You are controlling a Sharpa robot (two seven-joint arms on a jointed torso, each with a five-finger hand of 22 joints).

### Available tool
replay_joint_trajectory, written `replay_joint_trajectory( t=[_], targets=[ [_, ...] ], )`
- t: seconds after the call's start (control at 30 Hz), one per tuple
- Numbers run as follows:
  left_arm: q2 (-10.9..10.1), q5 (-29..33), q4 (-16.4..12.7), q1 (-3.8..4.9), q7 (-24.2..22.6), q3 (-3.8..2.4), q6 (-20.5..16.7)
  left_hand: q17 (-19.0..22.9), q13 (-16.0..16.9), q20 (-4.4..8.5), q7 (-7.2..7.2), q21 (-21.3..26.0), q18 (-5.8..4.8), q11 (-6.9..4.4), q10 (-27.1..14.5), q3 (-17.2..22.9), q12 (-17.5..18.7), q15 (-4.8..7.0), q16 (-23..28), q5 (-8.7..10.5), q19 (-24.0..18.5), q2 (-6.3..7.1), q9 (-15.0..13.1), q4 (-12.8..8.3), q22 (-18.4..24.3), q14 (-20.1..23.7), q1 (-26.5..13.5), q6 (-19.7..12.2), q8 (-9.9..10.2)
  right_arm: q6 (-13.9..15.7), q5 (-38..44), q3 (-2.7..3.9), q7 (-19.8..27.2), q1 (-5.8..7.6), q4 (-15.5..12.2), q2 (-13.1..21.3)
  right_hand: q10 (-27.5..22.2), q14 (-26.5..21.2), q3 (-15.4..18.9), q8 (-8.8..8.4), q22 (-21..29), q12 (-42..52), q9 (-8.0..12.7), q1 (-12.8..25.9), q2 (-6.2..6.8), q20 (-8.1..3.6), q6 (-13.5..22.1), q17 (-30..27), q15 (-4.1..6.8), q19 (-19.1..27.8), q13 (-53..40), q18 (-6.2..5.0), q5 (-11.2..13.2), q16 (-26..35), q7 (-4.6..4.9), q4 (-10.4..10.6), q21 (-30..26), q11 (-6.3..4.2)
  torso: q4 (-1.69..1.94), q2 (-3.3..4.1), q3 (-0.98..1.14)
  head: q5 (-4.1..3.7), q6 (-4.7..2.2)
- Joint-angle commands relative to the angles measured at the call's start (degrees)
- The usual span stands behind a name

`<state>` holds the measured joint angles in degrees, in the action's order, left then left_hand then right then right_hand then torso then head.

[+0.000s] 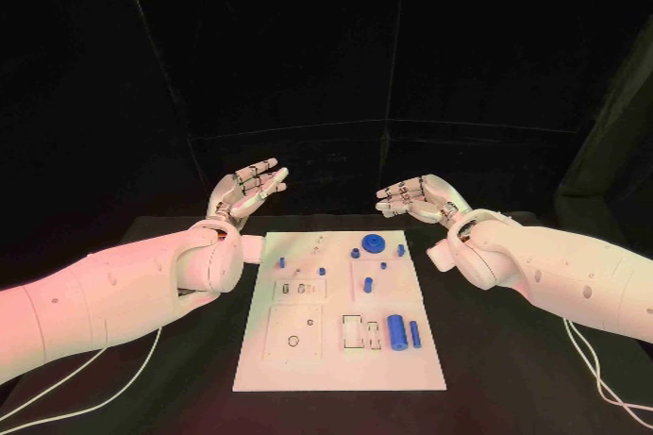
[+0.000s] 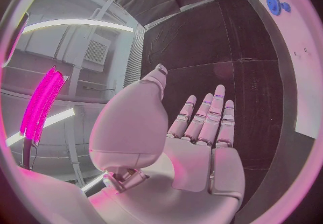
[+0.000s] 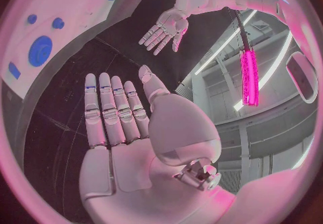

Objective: Assemble the parts on the task board

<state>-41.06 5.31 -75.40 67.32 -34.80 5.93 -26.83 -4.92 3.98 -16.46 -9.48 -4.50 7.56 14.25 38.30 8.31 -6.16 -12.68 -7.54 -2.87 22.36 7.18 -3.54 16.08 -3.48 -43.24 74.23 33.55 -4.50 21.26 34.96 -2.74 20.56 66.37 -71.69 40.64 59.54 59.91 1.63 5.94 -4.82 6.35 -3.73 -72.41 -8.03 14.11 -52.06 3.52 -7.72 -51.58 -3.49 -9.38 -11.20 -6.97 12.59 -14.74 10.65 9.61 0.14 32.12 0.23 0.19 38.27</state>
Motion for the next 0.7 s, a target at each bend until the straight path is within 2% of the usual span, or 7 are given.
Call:
replay_joint_trajectory(
  t=[0.03,0.07,0.13,0.17,0.27,0.33,0.7],
  targets=[
    [-0.88,-1.74,-1.41,0.09,-0.92,-0.02,3.27,-0.31,0.55,-0.12,-6.45,-1.05,0.83,-0.54,6.79,0.24,-1.83,0.52,-1.2,0.09,3.62,-1.17,-0.5,-0.61,-0.48,-3.06,0.17,5.02,-1.1,-0.04,12.51,0.09,-3.21,0.61,0.05,0.04,6.2,6.54,-0.82,-0.18,-0.38,-0.86,-0.11,-1.44,0.03,-1.92,-5.71,0.17,1.95,-6.25,-0.12,-1.27,0.2,0.04,-1.14,-1.86,2.39,-1.6,0.35,1.21,0.15,-0.17,-0.21],
    [-1.19,-1.98,-1.83,0.09,-0.84,0.0,3.54,-0.35,0.56,-0.15,-6.42,-1.24,0.92,-0.64,7.24,0.24,-2.0,0.62,-1.37,0.07,4.32,-1.26,-0.59,-0.73,-0.57,-3.5,0.22,5.96,-1.3,-0.27,14.3,0.1,-3.71,0.77,0.12,0.03,6.34,6.7,-0.87,-0.2,-0.42,-0.9,-0.11,-1.51,0.06,-2.01,-5.81,0.17,2.02,-6.51,-0.13,-1.27,0.18,0.06,-1.18,-1.87,2.53,-1.65,0.4,1.35,0.15,-0.24,-0.25],
    [-1.8,-2.48,-2.74,0.09,-0.68,0.03,3.98,-0.84,0.78,-0.21,-5.74,-3.91,1.93,-1.32,9.99,0.22,-3.14,1.63,-2.91,0.13,12.96,-1.63,-1.21,-1.51,-1.96,-6.89,0.59,11.56,-2.68,-0.72,18.15,0.11,-4.61,1.09,0.31,-0.09,7.24,8.19,-1.17,-0.25,-0.8,-0.95,-0.14,-2.09,0.28,-2.7,-6.33,0.29,2.62,-8.23,-0.18,-1.26,0.11,-0.29,-1.43,-1.87,3.53,-2.02,0.59,1.92,0.12,-0.47,-0.3],
    [-2.13,-2.67,-3.27,0.08,-0.58,0.05,4.17,-0.92,0.81,-0.22,-5.62,-4.36,2.1,-1.43,10.42,0.22,-3.32,1.8,-3.16,0.14,14.41,-1.68,-1.31,-1.63,-2.19,-7.44,0.65,12.44,-2.9,-0.94,20.19,0.12,-5.09,1.28,0.46,-0.23,9.04,11.06,-1.72,-0.13,-1.68,-0.67,-0.23,-3.27,0.69,-4.05,-7.32,0.51,3.84,-11.36,-0.35,-1.07,-0.18,-1.18,-1.92,-1.89,5.57,-2.79,0.62,2.11,0.11,-0.52,-0.27],
    [-3.02,-3.2,-4.78,0.07,-0.27,0.08,4.79,-1.82,1.19,0.5,-4.75,-7.23,2.76,-3.02,14.91,0.05,-5.05,3.47,-5.64,-0.94,20.77,-2.22,-1.65,-2.92,-3.26,-13.1,1.09,16.32,-4.07,-1.67,26.16,0.14,-6.71,1.82,1.11,-0.83,10.7,13.79,-2.37,-0.17,-2.69,-0.82,-0.26,-4.39,1.35,-5.49,-8.43,0.46,4.84,-13.91,-0.36,-1.11,-0.42,-1.61,-2.46,-1.93,7.72,-3.49,0.76,2.91,0.01,-0.76,-0.48],
    [-3.68,-3.99,-6.12,-0.01,0.08,0.11,5.54,-2.29,1.23,1.46,-4.07,-8.31,3.11,-3.84,17.72,-0.11,-5.67,4.56,-6.46,0.12,24.33,-2.95,-1.54,-4.07,-3.52,-16.01,1.22,18.05,-4.32,-2.51,31.93,0.15,-8.69,2.2,1.85,-1.52,12.12,17.33,-3.04,-0.59,-4.31,-1.46,-0.2,-4.81,2.18,-6.94,-9.31,0.35,5.9,-16.43,-0.33,-0.99,-0.82,-2.01,-2.9,-1.9,10.85,-4.08,0.98,3.56,-0.09,-1.2,-0.6],
    [-4.3,-10.54,-9.62,-1.16,0.78,0.15,9.55,-3.03,0.22,2.71,-3.49,-8.03,3.01,-4.53,20.55,-1.35,-4.06,5.57,-5.65,0.13,29.92,-4.15,-0.45,-7.35,-2.68,-19.41,0.53,20.27,-3.09,-5.61,47.81,0.22,-15.98,2.81,4.2,-4.48,10.3,25.6,-4.14,-2.1,-8.49,-2.81,-0.1,-3.74,3.89,-8.78,-9.51,0.88,7.5,-20.38,-0.15,-0.93,-0.77,-5.34,-3.11,-1.83,18.34,-4.4,2.11,5.68,-0.22,-2.39,-1.42]
  ],
)
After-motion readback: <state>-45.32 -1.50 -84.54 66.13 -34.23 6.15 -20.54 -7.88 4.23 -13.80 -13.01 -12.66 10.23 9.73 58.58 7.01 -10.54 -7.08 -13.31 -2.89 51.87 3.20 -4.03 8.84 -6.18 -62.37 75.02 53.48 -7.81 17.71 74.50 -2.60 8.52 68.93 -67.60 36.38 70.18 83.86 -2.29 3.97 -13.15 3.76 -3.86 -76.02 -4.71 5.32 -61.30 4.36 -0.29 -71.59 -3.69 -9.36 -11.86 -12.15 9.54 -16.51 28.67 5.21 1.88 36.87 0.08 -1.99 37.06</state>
